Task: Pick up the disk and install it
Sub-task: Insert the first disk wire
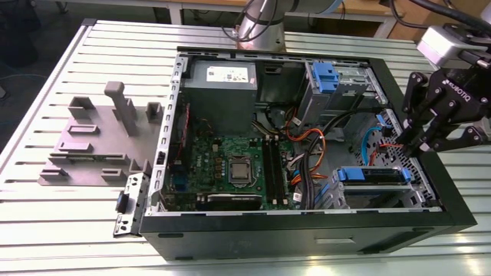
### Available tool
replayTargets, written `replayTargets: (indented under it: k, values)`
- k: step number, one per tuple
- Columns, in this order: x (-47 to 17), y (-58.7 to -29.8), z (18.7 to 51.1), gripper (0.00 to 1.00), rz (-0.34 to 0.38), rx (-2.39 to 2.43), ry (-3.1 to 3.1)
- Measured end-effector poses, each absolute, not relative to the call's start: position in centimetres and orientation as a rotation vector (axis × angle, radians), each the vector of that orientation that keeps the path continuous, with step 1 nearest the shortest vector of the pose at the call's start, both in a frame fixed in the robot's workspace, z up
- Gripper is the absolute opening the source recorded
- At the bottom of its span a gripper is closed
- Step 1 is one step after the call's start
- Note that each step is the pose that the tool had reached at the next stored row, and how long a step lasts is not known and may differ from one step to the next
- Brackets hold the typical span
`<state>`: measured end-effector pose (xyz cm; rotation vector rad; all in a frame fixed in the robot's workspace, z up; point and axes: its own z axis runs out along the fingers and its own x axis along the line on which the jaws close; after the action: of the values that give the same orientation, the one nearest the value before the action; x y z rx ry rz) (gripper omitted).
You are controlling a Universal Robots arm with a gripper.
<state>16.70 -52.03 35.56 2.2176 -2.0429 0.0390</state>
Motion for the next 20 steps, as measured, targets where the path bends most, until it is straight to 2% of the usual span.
replayTargets:
  k: [20]
  values:
    - [16.71, -51.43, 35.39, 0.33, 0.039, 2.234, -2.027]
